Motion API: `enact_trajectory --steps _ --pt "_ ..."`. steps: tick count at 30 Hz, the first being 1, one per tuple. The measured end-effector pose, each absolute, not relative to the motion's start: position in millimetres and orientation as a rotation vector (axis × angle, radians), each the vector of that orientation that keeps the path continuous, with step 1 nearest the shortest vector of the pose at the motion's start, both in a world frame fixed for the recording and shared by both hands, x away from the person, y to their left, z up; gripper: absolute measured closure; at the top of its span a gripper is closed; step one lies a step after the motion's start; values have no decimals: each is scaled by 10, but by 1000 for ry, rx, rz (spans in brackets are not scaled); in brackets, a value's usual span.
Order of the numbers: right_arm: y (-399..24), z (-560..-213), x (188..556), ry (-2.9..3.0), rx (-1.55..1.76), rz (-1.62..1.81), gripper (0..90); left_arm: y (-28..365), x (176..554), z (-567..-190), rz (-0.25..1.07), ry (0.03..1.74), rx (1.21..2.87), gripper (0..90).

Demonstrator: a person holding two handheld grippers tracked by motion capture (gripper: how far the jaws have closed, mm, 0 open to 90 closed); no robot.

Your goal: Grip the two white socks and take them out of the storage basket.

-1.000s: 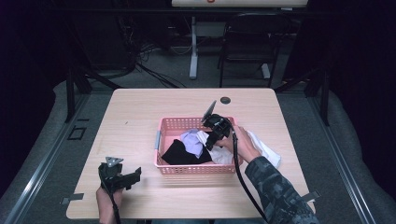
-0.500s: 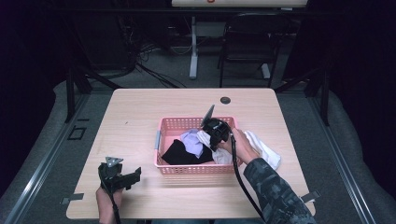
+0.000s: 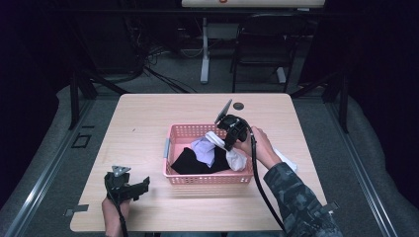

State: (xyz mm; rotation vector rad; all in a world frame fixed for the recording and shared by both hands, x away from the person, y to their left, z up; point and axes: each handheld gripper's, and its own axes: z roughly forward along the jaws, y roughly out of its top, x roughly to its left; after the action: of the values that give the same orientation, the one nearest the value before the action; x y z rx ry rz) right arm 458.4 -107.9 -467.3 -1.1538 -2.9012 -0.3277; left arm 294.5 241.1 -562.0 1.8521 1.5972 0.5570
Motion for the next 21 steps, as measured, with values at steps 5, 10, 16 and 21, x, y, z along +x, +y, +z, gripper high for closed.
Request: enact_trajectory --steps 5,10,16,21 --pt "-1092 -4517 4567 -2913 -1154 -363 858 2408 2947 -5618 558 1597 1845 156" --pt "-1122 -4366 4547 -2920 -1152 -387 858 2404 2947 -5617 556 1597 1842 156" --pt "-1167 -4244 4535 -2922 -1156 -416 858 2400 2953 -5615 555 1595 1843 156" --pt "-1209 -4146 4523 -2927 -1162 -434 857 2396 2960 -5607 545 1593 1856 156"
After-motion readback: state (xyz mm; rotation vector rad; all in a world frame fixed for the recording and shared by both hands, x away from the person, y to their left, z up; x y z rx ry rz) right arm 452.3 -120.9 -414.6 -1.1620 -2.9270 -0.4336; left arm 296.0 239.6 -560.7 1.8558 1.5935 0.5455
